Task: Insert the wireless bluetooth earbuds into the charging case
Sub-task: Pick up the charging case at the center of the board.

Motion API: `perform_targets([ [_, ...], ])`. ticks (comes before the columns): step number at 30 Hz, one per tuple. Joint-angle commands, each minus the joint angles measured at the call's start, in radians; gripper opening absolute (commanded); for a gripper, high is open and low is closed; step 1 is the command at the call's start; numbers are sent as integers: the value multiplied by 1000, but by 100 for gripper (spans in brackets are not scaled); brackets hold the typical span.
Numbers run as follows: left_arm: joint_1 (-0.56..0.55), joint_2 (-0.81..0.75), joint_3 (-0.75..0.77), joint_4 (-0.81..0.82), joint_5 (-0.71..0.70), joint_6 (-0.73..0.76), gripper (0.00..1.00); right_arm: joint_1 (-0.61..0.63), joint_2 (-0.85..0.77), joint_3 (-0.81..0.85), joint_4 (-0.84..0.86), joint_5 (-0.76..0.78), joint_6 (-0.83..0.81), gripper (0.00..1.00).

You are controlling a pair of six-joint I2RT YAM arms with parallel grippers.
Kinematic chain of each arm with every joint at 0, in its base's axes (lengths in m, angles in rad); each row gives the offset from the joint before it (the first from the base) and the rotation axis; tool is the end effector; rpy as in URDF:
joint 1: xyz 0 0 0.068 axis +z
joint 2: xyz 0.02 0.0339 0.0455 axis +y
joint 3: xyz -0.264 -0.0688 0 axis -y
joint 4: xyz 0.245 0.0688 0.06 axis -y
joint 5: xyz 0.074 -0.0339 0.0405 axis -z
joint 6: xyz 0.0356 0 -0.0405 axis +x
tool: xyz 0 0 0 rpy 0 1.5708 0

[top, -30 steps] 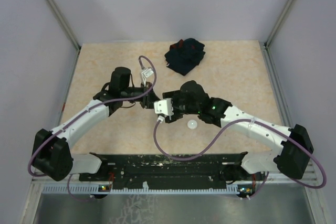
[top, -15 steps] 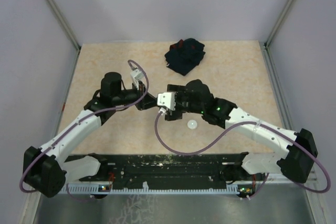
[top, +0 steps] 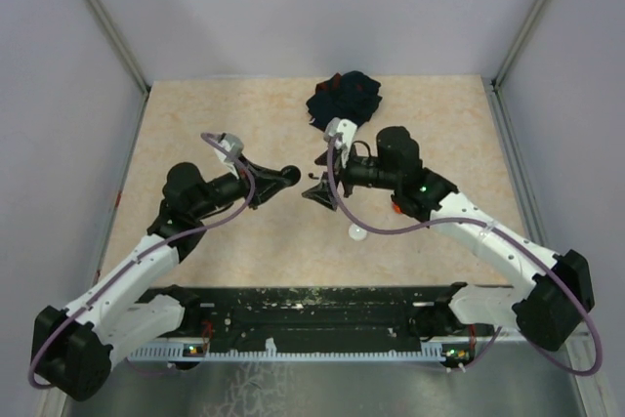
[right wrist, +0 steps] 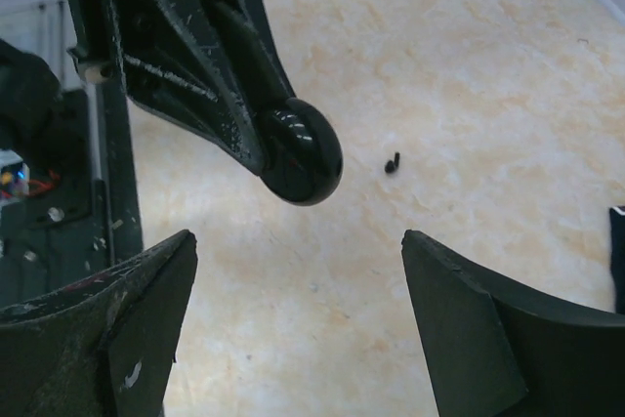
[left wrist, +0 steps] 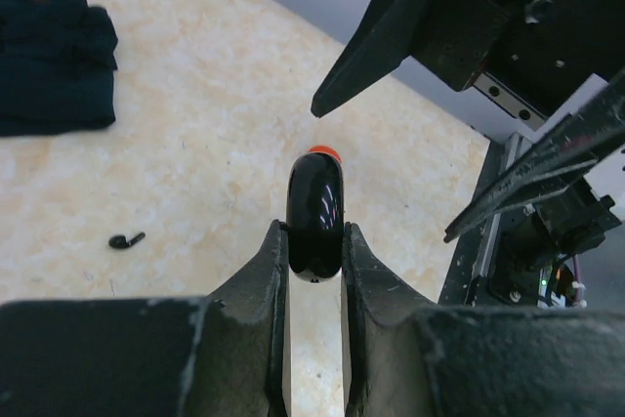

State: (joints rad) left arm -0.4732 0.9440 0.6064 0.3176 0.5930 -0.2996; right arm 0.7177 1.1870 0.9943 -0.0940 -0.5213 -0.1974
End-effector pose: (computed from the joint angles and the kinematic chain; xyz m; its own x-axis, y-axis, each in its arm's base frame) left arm 0.1865 -0.1178 0.3007 -0.2753 -0.1340 -0.9520 0.8310 0.4647 -0.3058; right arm 0.1945 0.1934 0.3406 -0.0265 -0.2489 -0.9682 -0.9539 0.2961 -0.0500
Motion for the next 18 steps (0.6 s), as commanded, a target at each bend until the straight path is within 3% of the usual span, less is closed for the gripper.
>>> perform_targets([
  [1, 5, -37, -53, 249, 3, -59, 1, -68, -11, -57, 324, -205, 340, 83],
  [5, 5, -40, -77, 360, 29, -102, 1, -71, -3, -118, 508, -245, 453, 79],
  [18, 5, 7, -95, 603, 185, -232, 0, -87, 38, -118, 653, -351, 499, 67],
])
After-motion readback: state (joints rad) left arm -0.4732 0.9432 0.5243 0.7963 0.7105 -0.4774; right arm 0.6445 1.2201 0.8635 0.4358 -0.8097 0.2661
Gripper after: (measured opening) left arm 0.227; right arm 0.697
